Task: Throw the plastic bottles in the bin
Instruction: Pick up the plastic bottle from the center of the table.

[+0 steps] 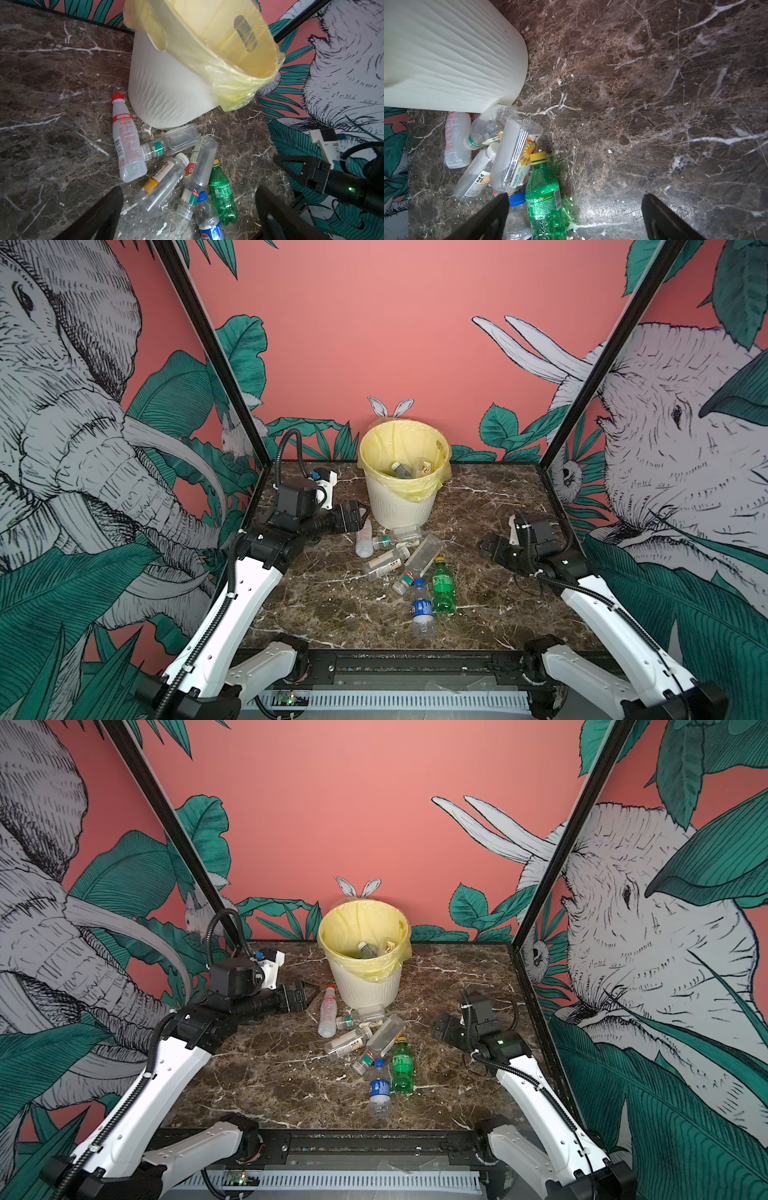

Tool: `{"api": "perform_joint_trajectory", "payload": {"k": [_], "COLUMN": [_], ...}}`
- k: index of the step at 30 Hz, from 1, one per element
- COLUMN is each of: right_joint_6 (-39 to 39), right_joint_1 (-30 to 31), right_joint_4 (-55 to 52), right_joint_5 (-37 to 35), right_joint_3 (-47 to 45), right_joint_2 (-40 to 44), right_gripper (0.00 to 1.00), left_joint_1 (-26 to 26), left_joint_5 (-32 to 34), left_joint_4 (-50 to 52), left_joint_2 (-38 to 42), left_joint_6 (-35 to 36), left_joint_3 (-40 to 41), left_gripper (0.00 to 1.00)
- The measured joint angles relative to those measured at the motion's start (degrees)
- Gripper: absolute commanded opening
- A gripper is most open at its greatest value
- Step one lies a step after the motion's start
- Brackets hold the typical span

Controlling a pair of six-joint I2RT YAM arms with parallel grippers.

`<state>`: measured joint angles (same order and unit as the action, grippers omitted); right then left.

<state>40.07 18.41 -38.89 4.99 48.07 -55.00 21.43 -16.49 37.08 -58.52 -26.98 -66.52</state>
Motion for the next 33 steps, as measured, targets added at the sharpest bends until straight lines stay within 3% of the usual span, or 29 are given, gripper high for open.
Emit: {"api": "perform_joint_trajectory", "payload": {"k": [16, 33], "right_joint_6": [-2.21, 1.05], "right_joint_1": [0.48, 9.84], "right_joint_4": [2.56, 8.15], "right_joint_5": [8.59, 7.87], "right_joint_3": [-3.45, -7.04], "right_joint_2": [-0.57, -4.85], "right_gripper": [0.99, 0.99], "left_joint_1": [0.0, 0.0], "left_joint_5": [5.14, 9.2], "left_joint_4": [0.81, 0.74], "left_joint_2": [5.01, 7.54], "left_joint_6": [-0.2, -1.42], "left_joint_3": [9.84, 17.18], "left_gripper": [0.99, 0.99]}}
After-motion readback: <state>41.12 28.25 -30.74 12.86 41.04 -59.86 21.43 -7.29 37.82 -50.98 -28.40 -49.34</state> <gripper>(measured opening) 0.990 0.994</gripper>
